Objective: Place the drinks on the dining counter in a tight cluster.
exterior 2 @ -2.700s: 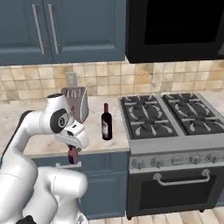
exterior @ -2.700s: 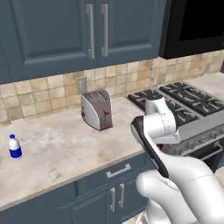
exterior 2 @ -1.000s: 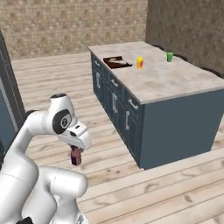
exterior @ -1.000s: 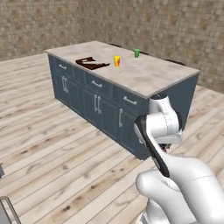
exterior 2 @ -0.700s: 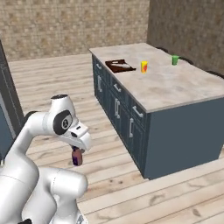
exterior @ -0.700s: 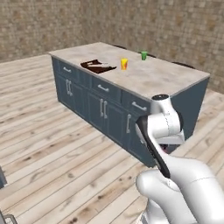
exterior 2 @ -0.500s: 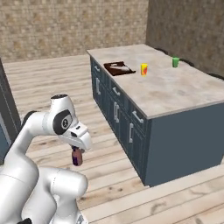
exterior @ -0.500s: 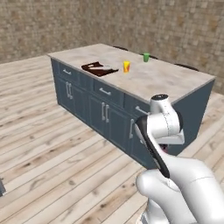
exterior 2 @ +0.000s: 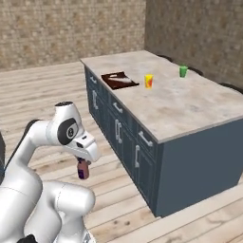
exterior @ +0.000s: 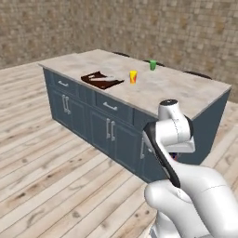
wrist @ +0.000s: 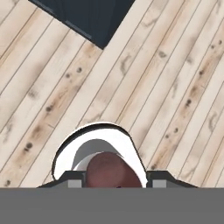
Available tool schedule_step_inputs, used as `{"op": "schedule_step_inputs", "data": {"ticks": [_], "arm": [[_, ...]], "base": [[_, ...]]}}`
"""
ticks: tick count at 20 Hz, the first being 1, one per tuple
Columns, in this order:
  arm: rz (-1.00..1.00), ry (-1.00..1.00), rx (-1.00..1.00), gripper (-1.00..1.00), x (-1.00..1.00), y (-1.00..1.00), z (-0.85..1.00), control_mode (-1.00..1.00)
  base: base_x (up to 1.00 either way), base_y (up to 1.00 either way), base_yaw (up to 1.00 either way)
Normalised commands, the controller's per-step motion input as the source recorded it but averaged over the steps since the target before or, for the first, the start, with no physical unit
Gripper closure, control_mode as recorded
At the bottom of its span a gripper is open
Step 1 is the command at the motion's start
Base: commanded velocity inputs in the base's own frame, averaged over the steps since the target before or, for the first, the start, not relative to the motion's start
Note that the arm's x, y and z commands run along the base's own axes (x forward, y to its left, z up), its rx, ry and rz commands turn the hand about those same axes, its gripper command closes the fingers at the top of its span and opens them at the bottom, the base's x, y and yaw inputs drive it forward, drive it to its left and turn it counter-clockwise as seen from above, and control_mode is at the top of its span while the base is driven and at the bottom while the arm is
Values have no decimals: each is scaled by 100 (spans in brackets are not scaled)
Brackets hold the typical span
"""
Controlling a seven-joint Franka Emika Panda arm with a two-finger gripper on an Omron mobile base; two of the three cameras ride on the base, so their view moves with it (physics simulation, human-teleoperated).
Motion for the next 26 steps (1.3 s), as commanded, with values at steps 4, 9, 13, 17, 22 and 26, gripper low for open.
{"op": "schedule_step_inputs", "data": {"ticks": [4, 9, 13, 17, 22, 26], "arm": [[0, 0, 0, 100, 0, 0, 0, 100], [0, 0, 0, 100, 0, 0, 0, 100], [0, 0, 0, 100, 0, 0, 0, 100], [0, 0, 0, 100, 0, 0, 0, 100], [0, 0, 0, 100, 0, 0, 0, 100], [0, 0, 0, 100, 0, 0, 0, 100]], "base": [[64, 20, -34], [71, 19, -26], [83, 12, -10], [69, 7, -23], [61, 14, -29], [66, 25, -22]]}}
